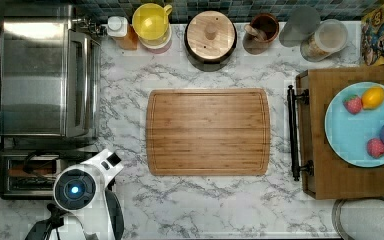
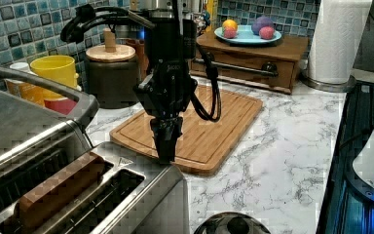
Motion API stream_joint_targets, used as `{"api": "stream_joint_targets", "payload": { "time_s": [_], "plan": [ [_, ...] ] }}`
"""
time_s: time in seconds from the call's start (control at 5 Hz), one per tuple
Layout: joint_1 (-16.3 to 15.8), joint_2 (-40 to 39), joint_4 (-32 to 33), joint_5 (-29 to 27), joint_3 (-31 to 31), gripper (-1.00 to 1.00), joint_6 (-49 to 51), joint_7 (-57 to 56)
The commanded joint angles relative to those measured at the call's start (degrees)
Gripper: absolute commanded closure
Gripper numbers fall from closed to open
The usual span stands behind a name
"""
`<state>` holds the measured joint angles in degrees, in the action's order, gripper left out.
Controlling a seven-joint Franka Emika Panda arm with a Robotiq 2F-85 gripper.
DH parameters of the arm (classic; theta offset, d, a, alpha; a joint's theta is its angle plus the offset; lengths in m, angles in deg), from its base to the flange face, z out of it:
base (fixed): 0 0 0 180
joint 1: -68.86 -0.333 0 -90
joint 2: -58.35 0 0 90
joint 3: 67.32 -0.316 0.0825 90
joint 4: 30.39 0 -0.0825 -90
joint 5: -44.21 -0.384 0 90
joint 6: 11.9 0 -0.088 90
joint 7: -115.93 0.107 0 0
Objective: Turn on the toaster.
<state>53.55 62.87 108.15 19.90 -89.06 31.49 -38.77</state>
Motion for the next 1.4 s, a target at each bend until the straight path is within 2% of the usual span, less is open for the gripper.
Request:
{"api": "stream_joint_targets", "payload": {
  "time_s": [0.2, 0.6, 0.8, 1.0, 1.4],
  "plan": [
    [1.4, -5.6, -5.0, 4.6, -3.2, 1.00, -4.3, 4.5],
    [2.6, -20.1, -6.0, 10.9, -0.4, 1.00, -5.2, 12.1],
    [3.4, -20.0, -3.3, 8.8, -0.5, 1.00, -7.5, 12.4],
    [4.4, -20.1, -3.2, 9.3, -1.5, 1.00, -7.6, 12.7],
    [4.0, -20.1, -3.2, 9.1, -1.1, 1.00, -7.5, 12.6]
  ]
}}
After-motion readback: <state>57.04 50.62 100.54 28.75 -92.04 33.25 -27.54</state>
